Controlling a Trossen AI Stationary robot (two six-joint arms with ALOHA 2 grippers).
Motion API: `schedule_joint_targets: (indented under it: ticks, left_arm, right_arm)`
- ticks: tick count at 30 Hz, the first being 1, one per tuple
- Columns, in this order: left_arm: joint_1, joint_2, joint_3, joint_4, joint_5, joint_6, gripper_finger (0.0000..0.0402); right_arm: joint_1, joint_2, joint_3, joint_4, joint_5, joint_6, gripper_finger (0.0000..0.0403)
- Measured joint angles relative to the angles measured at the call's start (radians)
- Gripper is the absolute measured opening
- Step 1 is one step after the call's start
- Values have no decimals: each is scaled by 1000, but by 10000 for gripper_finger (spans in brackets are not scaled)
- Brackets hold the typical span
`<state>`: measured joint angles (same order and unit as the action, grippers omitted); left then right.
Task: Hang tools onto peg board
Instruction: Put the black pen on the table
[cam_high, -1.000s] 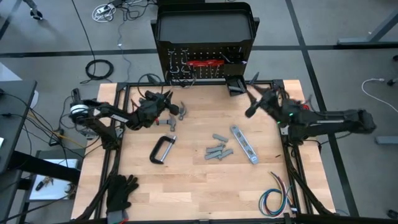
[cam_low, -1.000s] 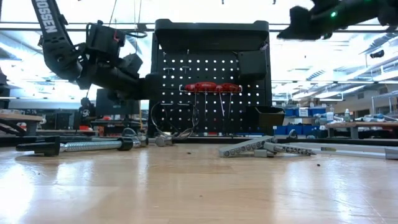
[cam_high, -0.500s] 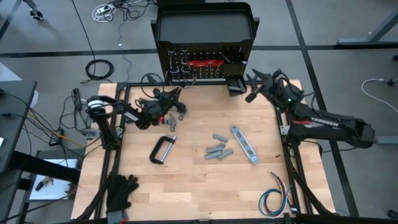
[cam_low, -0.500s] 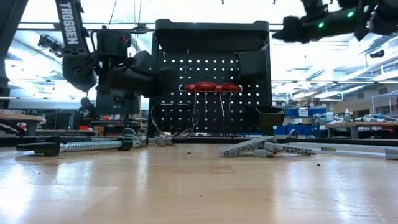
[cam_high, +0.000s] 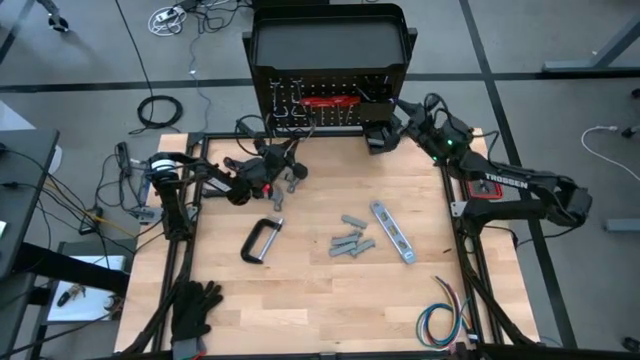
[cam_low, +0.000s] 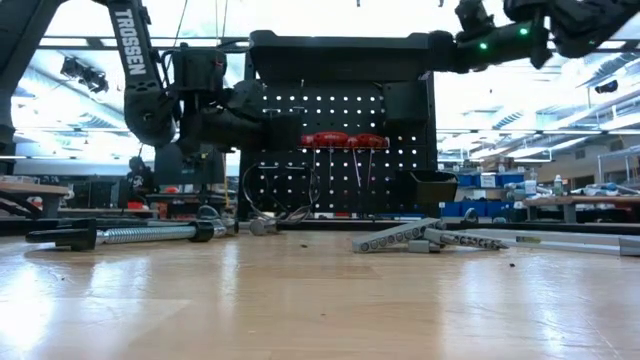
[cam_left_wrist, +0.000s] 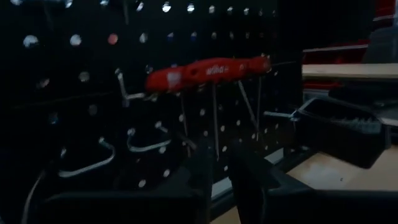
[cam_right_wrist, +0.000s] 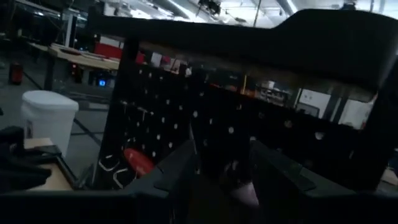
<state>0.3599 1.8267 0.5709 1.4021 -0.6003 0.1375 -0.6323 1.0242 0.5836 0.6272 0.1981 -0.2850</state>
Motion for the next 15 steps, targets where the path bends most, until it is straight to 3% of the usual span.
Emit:
schedule_joint_targets:
  ticks: [10, 15]
  left_arm:
    - [0, 0, 13, -18, 11, 41, 53]
    - [-8, -1, 13, -47, 11, 56, 53]
  right_arm:
    - [-12, 132, 118, -66, 65, -5, 153]
    - [-12, 142, 120, -78, 90, -13, 103]
